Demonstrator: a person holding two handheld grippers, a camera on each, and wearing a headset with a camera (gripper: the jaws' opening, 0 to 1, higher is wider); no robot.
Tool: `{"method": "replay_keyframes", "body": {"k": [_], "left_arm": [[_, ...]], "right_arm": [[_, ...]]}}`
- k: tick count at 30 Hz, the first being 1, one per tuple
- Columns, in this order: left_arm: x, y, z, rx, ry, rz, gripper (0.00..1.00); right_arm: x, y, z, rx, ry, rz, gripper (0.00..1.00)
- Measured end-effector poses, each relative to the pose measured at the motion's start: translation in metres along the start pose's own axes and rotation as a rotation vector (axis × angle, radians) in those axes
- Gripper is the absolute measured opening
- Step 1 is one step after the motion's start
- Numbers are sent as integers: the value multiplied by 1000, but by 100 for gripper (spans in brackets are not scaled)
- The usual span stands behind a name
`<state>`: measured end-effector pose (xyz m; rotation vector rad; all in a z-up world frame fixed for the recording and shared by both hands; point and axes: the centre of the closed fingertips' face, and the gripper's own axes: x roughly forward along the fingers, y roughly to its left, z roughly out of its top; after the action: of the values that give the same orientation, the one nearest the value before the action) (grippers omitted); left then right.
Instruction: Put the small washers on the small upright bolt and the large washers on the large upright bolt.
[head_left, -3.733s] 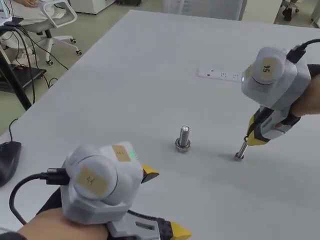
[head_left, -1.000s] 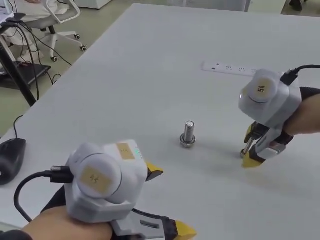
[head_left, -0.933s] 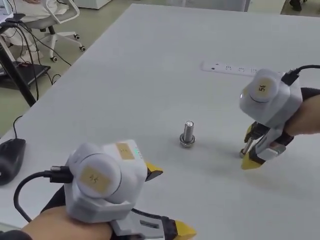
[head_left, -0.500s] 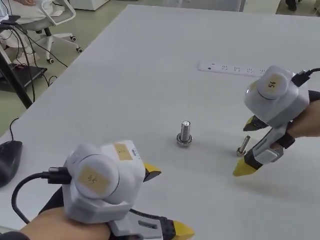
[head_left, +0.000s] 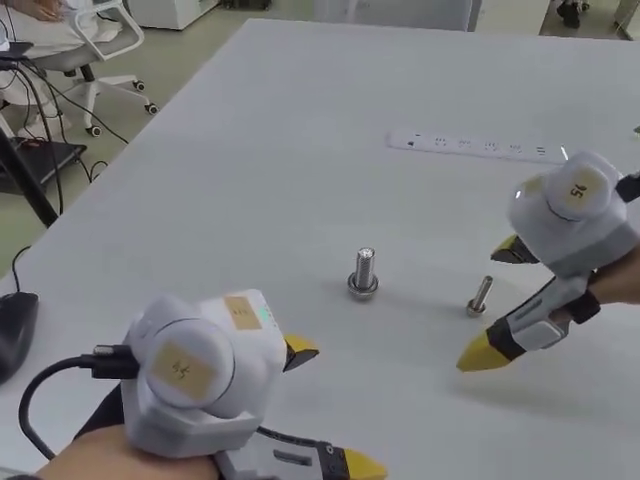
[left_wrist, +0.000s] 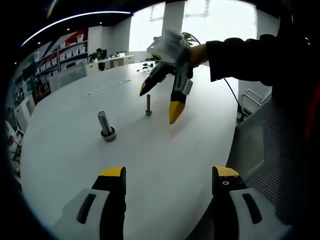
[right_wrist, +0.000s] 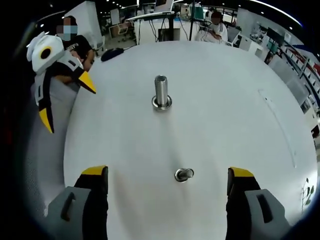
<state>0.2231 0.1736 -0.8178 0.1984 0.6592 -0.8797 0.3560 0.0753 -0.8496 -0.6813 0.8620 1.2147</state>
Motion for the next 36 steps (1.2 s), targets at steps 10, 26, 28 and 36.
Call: {"method": "replay_keyframes", "body": {"k": [10, 26, 28, 36], "left_arm": [[-1, 1, 3, 8, -13, 3, 71], [-7, 7, 14, -10, -69, 39, 78], [-9, 9, 16, -18, -82, 46, 79], [-16, 16, 25, -39, -126, 75, 82]], "right_arm": [[-10, 9, 1, 29, -48, -23, 100], [-30, 25, 5, 100, -156, -104, 100], [-33, 28, 4, 112, -173, -118, 100], [-48, 39, 5, 138, -238, -180, 100]]}}
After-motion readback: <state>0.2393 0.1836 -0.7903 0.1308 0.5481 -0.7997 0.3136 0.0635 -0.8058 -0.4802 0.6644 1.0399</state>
